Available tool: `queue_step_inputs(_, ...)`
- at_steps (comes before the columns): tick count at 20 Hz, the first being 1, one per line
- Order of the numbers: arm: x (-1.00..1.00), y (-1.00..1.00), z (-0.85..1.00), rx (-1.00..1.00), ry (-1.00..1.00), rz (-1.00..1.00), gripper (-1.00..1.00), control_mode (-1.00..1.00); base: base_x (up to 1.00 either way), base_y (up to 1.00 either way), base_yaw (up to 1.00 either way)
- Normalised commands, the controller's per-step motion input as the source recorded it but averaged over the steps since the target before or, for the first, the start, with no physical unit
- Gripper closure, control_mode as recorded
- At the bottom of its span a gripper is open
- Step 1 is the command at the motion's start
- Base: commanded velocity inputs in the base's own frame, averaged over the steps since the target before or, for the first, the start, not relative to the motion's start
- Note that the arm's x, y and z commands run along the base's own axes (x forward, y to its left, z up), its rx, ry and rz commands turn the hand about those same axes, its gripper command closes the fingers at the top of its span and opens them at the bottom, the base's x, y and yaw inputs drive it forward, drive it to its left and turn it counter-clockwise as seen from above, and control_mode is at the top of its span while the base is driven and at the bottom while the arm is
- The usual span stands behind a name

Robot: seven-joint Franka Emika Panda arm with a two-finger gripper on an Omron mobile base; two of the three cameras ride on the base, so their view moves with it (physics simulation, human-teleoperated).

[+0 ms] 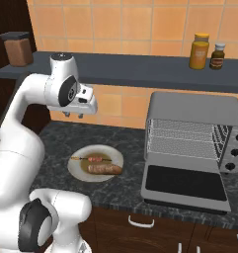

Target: Pick up the kebab skewer and baguette bread, and place them inside the toaster oven. Close the toaster oven door and start by setting the timer.

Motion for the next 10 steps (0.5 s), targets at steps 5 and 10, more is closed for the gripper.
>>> queue_step_inputs(5, -0.65, -0.40, -0.05, 0.00, 0.00, 0.00, -1.00, -1.00, 0.00, 0.00, 0.00)
queue_step_inputs(10, -0.85, -1.00, -0.05, 0.01, -0.02, 0.00, -1.00, -1.00, 0.00, 0.00, 0.00)
